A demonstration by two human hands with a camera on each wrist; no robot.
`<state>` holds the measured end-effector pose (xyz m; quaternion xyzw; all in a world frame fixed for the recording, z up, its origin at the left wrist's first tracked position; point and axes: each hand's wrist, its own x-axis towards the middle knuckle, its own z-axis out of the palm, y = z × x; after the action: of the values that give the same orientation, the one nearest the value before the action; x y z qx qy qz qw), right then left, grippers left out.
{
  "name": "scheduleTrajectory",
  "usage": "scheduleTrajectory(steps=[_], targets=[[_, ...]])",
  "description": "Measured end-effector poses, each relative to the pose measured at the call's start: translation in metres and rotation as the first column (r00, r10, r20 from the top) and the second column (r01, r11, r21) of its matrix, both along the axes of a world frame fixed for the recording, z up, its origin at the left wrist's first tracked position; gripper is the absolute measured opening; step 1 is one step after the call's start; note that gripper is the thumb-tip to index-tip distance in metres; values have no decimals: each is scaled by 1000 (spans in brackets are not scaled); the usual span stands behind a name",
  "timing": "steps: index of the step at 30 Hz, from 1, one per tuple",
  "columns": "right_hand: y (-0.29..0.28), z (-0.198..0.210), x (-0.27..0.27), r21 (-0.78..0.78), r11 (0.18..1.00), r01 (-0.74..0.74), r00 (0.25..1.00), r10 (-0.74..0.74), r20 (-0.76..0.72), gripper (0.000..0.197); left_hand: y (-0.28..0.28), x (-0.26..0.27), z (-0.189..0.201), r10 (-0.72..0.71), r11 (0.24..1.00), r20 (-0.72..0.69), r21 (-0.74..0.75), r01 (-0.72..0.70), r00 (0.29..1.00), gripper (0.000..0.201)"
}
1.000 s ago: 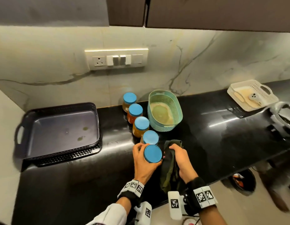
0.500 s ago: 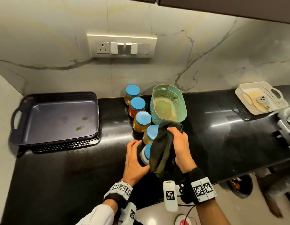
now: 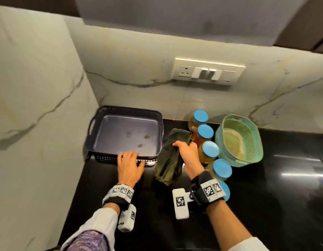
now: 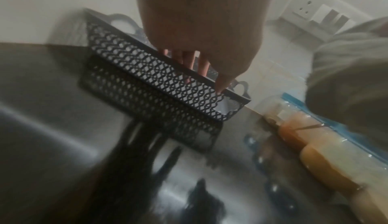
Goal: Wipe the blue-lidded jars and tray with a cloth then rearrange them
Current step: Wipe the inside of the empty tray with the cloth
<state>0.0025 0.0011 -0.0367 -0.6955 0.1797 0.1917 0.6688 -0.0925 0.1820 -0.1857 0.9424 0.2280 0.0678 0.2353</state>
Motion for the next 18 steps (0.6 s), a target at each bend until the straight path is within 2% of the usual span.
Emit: scheduleTrajectory(steps=[2, 5, 7, 9, 12, 15, 17, 18], targets=[[20, -4, -3, -97, 993, -72, 996, 77, 53, 9, -7, -17, 3, -61, 998, -12, -7, 61, 998, 39], [37, -10, -11, -285, 946, -156, 981, 183, 72, 16, -30, -46, 17, -106, 988, 62, -106, 112, 992, 33], [39, -14, -15, -427, 878, -216, 959, 273, 77, 16, -35, -63, 26, -50, 978, 147, -194, 78, 988, 21], [41, -14, -17, -546, 799, -251, 937, 342, 70, 9, -25, -73, 30, 37, 966, 219, -257, 21, 975, 24], [38, -11, -18, -675, 699, -238, 914, 397, 89, 8, 15, -74, 36, 191, 976, 290, -154, -152, 938, 39], [48, -15, -20, -777, 603, -179, 869, 467, 163, 4, 71, -61, 34, 366, 930, 181, -105, -352, 913, 67], [59, -26, -20, -847, 509, -154, 843, 515, 157, 11, 96, -51, 33, 378, 913, 24, -176, -368, 926, 84], [64, -32, -19, -872, 461, -162, 827, 546, 134, 17, 104, -46, 31, 350, 909, -64, -218, -355, 935, 82]])
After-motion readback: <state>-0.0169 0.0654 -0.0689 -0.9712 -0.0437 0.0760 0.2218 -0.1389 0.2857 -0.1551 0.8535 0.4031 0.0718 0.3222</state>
